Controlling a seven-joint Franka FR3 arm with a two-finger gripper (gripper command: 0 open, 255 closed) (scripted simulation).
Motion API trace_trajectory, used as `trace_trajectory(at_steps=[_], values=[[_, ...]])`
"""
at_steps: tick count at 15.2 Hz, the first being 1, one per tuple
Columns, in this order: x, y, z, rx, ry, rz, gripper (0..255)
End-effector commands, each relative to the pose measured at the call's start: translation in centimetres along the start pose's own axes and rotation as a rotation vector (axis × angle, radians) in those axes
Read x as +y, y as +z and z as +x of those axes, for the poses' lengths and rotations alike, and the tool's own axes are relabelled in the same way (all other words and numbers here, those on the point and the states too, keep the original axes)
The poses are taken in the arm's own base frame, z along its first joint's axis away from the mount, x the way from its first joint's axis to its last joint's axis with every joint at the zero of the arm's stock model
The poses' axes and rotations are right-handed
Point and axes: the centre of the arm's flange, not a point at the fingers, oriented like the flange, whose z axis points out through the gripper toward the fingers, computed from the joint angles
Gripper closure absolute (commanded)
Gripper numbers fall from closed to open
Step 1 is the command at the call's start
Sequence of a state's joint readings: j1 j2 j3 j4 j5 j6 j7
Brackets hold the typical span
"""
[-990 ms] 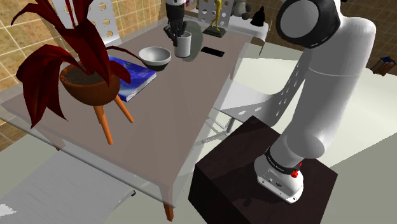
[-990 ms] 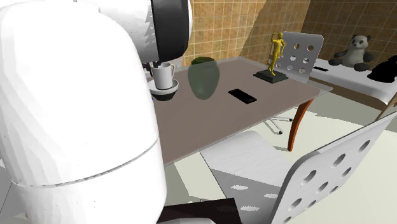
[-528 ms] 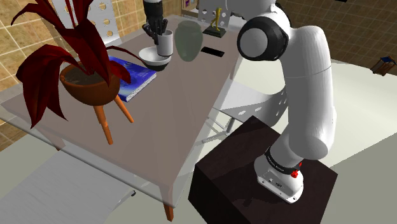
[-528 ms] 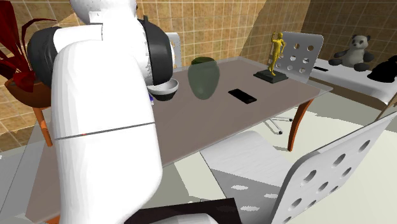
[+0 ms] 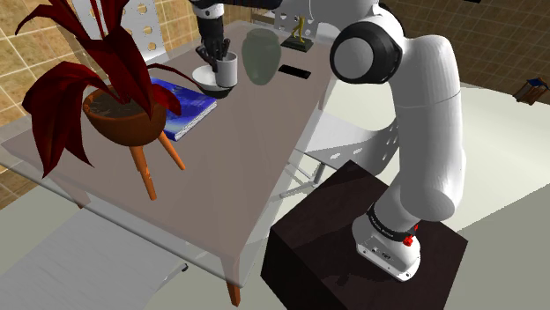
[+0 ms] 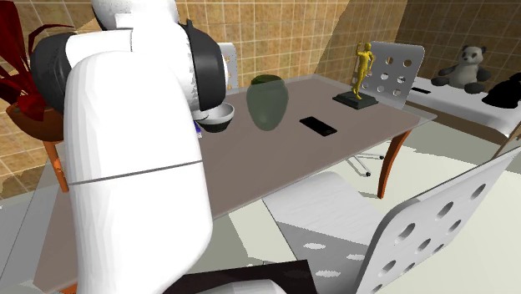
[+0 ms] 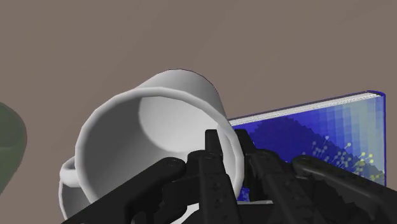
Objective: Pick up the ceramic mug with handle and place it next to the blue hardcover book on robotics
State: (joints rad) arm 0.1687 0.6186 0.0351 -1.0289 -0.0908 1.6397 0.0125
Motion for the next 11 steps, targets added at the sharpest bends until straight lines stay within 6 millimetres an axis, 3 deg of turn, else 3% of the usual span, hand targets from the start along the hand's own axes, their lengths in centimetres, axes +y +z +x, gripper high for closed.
trace_trajectory(at_steps=[1, 11], values=[[-0.1, 1.0, 0.1, 0.001, 0.0, 0.0, 255], [-0.5, 6.3, 0.2, 0.001, 0.0, 0.0, 255]])
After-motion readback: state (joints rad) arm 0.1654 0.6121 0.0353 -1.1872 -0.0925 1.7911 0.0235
